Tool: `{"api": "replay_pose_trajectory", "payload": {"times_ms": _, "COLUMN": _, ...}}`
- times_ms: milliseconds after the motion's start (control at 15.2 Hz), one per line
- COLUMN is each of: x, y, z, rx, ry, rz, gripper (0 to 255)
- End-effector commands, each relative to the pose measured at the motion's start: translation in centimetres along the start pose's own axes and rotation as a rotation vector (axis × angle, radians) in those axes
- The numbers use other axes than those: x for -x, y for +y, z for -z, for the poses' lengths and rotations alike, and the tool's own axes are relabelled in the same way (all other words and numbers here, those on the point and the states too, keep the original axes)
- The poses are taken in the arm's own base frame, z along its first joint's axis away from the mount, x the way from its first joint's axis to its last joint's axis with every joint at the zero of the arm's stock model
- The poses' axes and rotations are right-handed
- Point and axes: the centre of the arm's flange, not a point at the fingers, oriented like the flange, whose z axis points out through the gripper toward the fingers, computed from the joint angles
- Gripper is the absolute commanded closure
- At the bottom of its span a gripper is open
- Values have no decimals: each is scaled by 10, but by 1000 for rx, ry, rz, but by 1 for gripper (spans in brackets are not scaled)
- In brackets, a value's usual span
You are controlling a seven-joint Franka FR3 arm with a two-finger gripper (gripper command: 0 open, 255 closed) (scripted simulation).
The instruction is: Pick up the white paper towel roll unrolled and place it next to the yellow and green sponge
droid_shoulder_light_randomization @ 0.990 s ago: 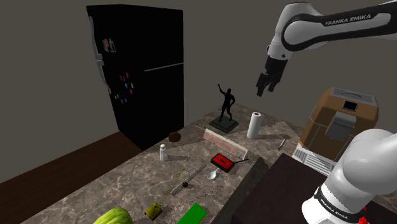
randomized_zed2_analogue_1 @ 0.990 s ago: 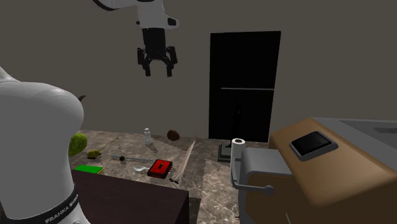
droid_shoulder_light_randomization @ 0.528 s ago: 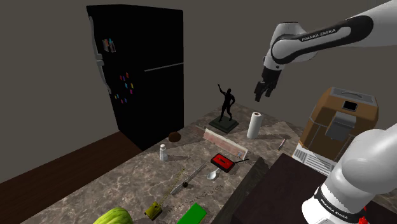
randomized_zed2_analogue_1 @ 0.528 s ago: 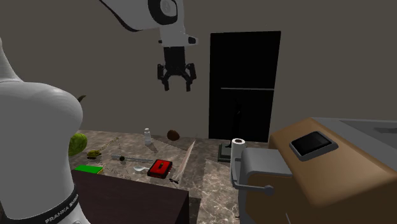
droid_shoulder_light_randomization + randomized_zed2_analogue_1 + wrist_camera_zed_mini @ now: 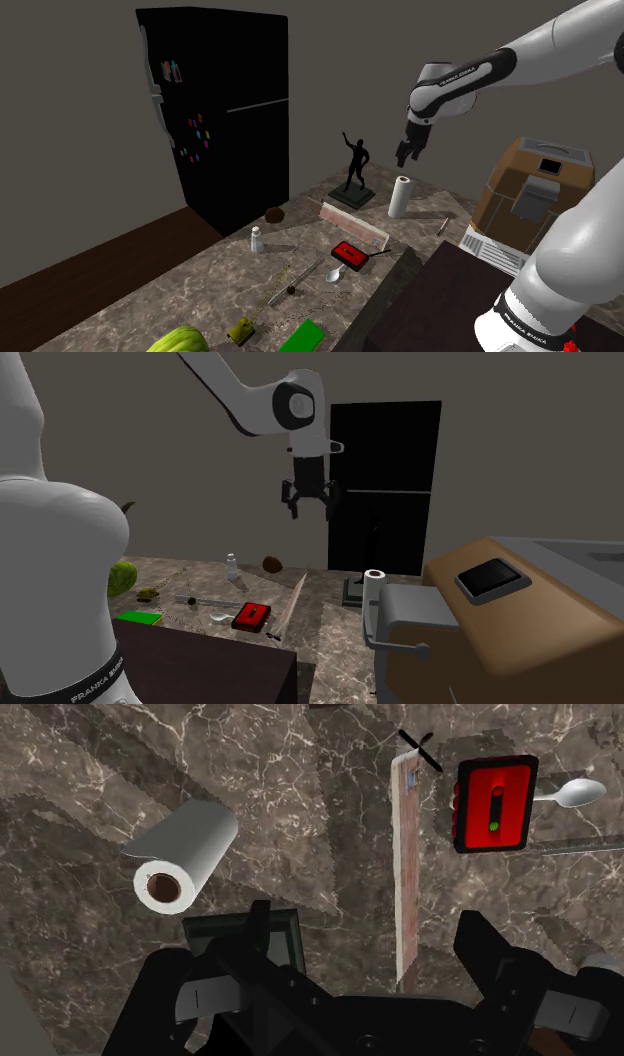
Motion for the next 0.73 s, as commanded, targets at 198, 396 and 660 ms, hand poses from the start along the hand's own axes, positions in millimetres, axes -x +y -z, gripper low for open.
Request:
{"api": "replay_pose_trajectory", "payload": {"times_ms": 198, "x": -24, "y": 42, "z": -45, "rx": 7, "ry": -8, "rz": 8, "gripper": 0}}
{"api": "replay_pose_trajectory", "payload": {"times_ms": 396, "x": -39, "y": 67, "z": -72, "rx": 11, "ry": -13, "rz": 13, "gripper": 0}}
{"api": "replay_pose_trajectory", "payload": {"times_ms": 660, "x": -58, "y": 101, "z": -107, "rx": 16, "ry": -20, "rz": 19, "gripper": 0}}
